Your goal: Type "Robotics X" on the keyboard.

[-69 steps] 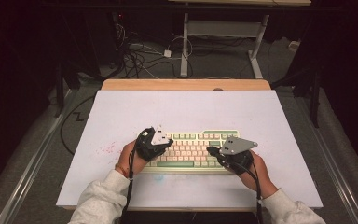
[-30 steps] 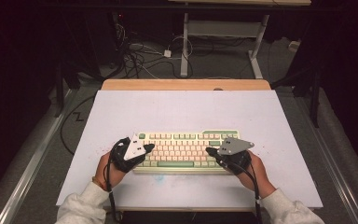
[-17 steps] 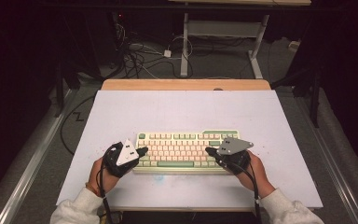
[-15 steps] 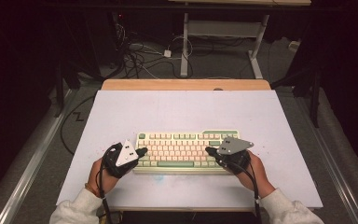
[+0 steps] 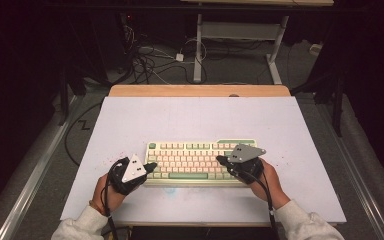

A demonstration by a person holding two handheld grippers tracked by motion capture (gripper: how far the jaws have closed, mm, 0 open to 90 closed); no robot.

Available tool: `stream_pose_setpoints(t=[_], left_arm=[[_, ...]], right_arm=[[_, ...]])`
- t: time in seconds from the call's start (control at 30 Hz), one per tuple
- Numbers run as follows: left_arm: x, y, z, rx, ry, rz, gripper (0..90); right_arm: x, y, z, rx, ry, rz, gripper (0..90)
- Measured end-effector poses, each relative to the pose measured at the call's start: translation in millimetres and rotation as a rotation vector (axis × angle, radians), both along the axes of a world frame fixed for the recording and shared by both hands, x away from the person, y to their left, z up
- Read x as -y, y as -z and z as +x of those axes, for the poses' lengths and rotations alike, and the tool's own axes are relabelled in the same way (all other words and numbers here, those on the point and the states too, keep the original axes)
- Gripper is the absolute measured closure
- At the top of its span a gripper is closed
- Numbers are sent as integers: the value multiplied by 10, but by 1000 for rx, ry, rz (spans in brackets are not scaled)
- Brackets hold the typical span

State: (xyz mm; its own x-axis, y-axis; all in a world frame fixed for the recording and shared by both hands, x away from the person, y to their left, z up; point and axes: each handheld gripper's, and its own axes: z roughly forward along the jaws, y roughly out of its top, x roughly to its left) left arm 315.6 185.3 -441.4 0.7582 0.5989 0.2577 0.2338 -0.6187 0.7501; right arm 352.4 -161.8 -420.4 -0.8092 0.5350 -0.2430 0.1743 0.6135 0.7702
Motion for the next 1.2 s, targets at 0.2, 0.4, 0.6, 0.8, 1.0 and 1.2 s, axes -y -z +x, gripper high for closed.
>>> stream_pose_setpoints(t=[0.2, 0.4, 0.6, 0.8, 1.0, 1.2], left_arm=[[-4, 11, 4, -6, 2, -2, 879], [9, 27, 13, -16, 8, 2, 878], [19, 29, 16, -17, 5, 3, 879], [32, 39, 23, -29, 16, 2, 879], [41, 53, 26, -35, 21, 10, 878], [33, 57, 22, -36, 24, 8, 879]], right_arm=[[-75, 30, 80, -13, 0, -15, 900], [-131, 29, 154, -17, 3, -33, 900], [-218, 28, 205, -22, -3, -48, 900], [-298, 55, 248, -30, -7, -73, 900], [-376, 121, 314, -60, -18, -106, 900], [-488, 153, 340, -64, -31, -129, 900]])
